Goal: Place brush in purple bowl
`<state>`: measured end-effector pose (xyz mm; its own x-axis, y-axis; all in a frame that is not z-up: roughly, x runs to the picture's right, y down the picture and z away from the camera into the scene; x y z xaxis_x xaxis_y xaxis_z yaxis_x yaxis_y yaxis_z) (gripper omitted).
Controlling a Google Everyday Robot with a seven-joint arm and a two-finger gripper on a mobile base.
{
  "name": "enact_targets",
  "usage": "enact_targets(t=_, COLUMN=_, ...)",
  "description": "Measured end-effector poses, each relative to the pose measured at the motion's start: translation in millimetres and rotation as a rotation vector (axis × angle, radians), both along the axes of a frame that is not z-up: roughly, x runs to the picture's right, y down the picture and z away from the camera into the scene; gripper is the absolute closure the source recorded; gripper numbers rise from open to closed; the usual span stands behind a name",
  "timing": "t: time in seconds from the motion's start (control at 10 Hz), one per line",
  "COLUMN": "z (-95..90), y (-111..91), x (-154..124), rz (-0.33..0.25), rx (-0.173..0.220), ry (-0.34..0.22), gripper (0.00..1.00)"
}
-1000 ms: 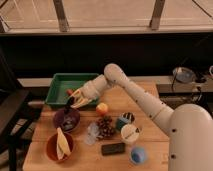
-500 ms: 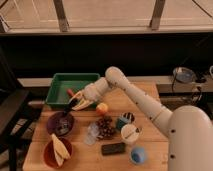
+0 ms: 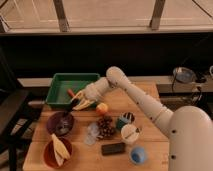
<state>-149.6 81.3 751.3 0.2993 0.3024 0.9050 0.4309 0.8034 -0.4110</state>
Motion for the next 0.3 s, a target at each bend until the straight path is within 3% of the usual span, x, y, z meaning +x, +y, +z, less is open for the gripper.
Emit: enact_targets(t=0.3, z=0.5, y=0.3, x=0.6, rz=-0.005, rx=0.003, ry=0.009, gripper=0.27)
